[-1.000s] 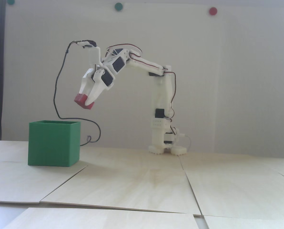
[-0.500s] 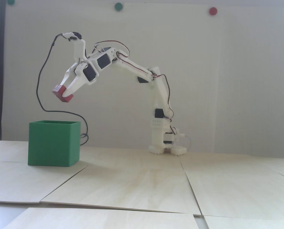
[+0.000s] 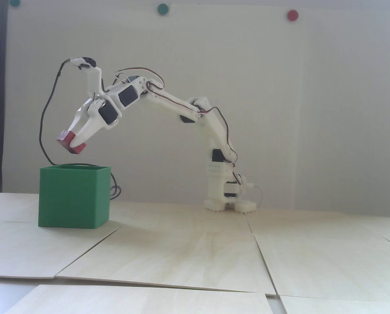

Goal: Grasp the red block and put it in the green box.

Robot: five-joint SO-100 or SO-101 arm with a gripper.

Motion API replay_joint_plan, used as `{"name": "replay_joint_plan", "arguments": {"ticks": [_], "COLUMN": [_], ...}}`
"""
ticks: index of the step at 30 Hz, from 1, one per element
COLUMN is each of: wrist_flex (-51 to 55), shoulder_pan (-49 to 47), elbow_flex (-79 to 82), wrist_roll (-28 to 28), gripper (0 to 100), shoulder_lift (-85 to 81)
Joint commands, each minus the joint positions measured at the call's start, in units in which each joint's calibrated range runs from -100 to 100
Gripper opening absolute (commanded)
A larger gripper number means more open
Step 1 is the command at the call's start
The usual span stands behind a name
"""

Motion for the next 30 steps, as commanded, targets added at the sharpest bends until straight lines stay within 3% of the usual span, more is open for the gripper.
{"name": "replay_joint_plan", "arguments": {"ticks": [1, 6, 11, 22, 26, 30], "wrist_flex": [-0.83, -0.83, -0.83, 0.1, 6.08, 15.87], "shoulder_pan": [1.92, 3.12, 3.45, 3.45, 2.72, 0.15], "elbow_flex": [-9.48, -9.66, -9.3, -9.04, -7.08, 4.01], "wrist_roll": [0.05, 0.05, 0.05, -0.36, -0.42, -0.88], "gripper": [2, 6, 20, 18, 17, 1], "shoulder_lift": [-0.31, -0.15, -0.15, -1.17, -6.31, -19.65]}}
